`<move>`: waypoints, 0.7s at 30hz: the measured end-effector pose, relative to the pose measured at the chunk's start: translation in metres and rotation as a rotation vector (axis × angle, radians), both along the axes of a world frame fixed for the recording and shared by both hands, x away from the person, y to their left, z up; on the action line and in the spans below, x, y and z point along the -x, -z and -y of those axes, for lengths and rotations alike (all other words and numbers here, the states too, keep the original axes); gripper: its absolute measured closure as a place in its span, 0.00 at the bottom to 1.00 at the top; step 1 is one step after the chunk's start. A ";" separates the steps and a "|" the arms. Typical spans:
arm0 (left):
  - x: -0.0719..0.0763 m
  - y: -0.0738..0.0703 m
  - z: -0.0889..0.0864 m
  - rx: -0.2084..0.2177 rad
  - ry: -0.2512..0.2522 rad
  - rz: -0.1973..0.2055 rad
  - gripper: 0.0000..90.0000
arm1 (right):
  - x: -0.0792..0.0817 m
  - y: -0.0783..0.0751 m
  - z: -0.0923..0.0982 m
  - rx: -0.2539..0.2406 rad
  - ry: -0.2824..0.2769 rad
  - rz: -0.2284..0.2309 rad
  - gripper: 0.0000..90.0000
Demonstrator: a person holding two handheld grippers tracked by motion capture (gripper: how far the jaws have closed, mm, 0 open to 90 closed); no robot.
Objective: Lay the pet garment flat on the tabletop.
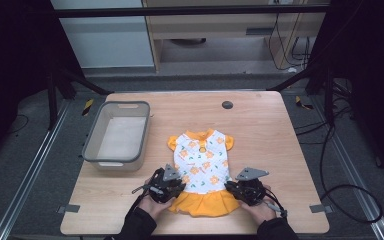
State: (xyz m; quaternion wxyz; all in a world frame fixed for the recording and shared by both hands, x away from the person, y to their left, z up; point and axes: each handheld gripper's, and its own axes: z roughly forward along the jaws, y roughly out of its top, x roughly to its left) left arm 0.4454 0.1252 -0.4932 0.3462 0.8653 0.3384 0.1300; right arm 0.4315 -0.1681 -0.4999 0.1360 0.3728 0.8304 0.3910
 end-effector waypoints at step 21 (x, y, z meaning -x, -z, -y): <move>0.016 -0.031 -0.069 0.108 -0.129 0.110 0.37 | 0.004 -0.023 0.045 -0.070 0.148 0.117 0.66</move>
